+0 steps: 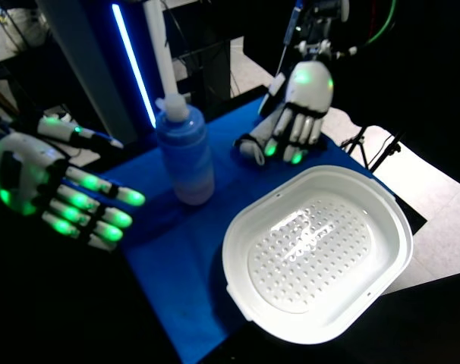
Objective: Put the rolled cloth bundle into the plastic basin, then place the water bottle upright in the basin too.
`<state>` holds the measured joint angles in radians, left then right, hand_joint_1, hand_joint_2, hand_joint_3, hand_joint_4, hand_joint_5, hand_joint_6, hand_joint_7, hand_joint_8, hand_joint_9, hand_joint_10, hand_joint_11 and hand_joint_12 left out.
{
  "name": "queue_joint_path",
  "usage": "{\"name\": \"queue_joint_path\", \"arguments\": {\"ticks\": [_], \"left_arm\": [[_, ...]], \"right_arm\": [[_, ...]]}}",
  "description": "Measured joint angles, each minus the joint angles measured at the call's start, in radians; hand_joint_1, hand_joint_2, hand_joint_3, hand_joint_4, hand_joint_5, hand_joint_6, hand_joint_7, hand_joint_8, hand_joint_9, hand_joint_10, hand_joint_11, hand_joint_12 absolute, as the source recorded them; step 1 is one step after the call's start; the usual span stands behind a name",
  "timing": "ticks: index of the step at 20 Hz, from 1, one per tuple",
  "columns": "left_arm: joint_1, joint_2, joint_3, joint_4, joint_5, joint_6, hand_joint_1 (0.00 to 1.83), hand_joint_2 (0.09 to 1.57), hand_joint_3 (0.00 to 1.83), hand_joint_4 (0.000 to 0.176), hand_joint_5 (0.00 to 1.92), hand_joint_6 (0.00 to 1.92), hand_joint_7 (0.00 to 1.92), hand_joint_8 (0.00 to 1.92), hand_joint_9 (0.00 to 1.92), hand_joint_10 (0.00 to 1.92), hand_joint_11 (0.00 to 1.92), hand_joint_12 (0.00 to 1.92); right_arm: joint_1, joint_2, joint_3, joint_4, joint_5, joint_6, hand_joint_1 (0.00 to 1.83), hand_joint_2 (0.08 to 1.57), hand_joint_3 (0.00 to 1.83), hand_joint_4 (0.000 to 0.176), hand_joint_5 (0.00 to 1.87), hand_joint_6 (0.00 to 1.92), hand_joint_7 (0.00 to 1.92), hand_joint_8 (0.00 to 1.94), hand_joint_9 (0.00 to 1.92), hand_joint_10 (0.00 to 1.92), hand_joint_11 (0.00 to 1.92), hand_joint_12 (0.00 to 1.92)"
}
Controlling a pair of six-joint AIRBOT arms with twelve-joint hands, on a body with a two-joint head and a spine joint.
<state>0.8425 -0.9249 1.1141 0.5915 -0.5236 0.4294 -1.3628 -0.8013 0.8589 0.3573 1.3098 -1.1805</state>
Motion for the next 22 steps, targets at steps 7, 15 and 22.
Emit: {"name": "queue_joint_path", "arguments": {"ticks": [7,15,22], "left_arm": [[0.022,-0.019,0.008,-0.041,-0.008,-0.006,1.35,1.22,0.0,0.0,0.44,1.69,0.53,1.86,0.57,1.86,0.53,1.91],[0.022,-0.019,0.01,-0.087,-0.075,-0.006,1.69,1.13,0.0,0.171,0.96,1.92,1.29,1.92,1.59,1.92,1.68,1.92],[-0.063,0.059,-0.028,-0.09,-0.201,-0.001,1.76,1.13,0.0,0.176,0.93,1.92,1.18,1.92,1.42,1.92,1.61,1.92]], "right_arm": [[0.0,0.0,0.0,0.0,0.001,0.0,0.18,1.39,0.0,0.067,0.27,0.0,0.13,0.0,0.09,0.0,0.0,0.2],[0.0,-0.006,0.0,-0.003,0.0,0.0,0.18,1.43,0.0,0.081,0.29,0.0,0.15,0.0,0.13,0.0,0.0,0.36],[0.0,-0.006,0.0,-0.002,-0.001,0.0,0.18,1.44,0.0,0.074,0.31,0.0,0.19,0.0,0.17,0.0,0.0,0.51]]}}
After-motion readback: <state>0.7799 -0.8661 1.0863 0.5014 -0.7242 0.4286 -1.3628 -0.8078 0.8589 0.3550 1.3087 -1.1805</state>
